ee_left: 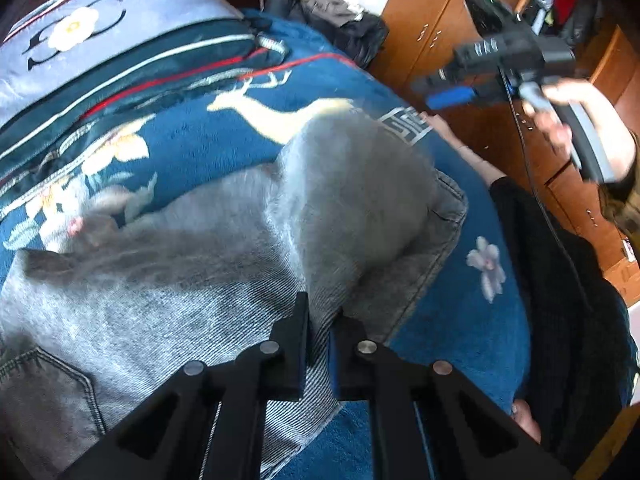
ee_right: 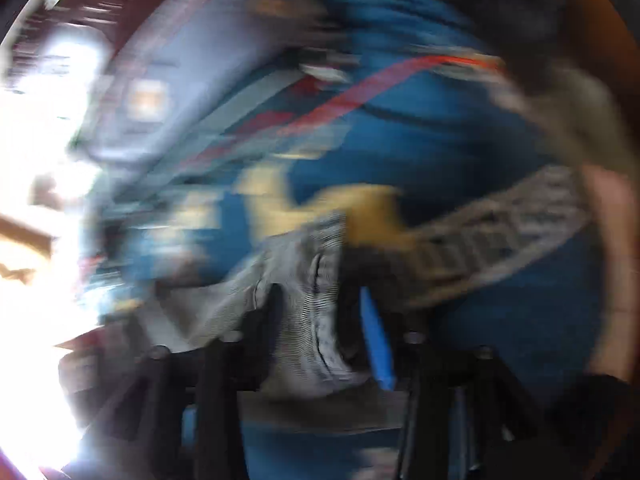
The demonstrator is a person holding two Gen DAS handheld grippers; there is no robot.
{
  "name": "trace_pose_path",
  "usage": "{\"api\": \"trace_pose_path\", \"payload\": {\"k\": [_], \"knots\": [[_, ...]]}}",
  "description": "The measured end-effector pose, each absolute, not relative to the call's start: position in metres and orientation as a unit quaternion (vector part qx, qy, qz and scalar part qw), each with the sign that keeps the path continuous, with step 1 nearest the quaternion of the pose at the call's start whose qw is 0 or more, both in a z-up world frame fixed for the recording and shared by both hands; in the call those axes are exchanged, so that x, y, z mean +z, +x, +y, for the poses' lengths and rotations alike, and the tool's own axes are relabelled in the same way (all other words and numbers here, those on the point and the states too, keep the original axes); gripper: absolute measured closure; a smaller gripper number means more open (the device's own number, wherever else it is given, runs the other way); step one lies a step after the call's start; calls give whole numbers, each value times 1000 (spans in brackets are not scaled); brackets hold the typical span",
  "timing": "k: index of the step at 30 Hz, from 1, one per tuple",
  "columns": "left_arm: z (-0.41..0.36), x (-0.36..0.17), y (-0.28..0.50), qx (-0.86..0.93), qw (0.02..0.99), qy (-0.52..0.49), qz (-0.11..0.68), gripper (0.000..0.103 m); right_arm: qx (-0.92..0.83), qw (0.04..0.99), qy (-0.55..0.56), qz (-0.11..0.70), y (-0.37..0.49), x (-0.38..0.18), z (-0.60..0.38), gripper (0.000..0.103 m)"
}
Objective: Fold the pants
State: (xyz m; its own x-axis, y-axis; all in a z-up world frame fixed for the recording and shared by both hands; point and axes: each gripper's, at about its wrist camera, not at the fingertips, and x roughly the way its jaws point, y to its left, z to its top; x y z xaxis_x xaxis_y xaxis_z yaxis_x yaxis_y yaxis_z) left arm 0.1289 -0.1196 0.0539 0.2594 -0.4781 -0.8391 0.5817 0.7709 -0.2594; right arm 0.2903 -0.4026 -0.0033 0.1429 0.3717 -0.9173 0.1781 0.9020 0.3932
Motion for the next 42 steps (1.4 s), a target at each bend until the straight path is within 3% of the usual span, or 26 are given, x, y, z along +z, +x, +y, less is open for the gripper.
{"api": "trace_pose_path", "payload": {"k": [10,16,18,19,23,25,28,31,34,38,42], "knots": [[-121,51,118,-313,802,57,505,93,108,697,332,626,194,-48,-403,60],[-127,48,117,-303,803,57,510,93,67,678,395,616,197,-78,-398,60],[-128,45,116,-300,802,57,513,93,50,681,419,599,197,-81,-402,74],[-128,44,116,-298,802,59,514,93,48,687,424,589,196,-79,-403,89],[-132,47,109,-306,803,67,508,91,56,735,416,532,190,-46,-415,93],[-136,50,104,-319,799,70,505,85,58,771,394,497,186,-16,-422,93],[-146,49,98,-330,792,89,506,85,41,788,370,490,181,0,-425,93],[-147,38,96,-331,779,89,525,85,14,770,322,550,178,-25,-419,91],[-143,34,88,-329,777,92,529,85,-2,727,346,593,168,-63,-425,89],[-136,37,83,-327,780,84,527,85,-19,742,351,571,158,-51,-434,71],[-137,35,85,-321,781,82,530,85,-31,742,332,581,151,-44,-431,70]]}}
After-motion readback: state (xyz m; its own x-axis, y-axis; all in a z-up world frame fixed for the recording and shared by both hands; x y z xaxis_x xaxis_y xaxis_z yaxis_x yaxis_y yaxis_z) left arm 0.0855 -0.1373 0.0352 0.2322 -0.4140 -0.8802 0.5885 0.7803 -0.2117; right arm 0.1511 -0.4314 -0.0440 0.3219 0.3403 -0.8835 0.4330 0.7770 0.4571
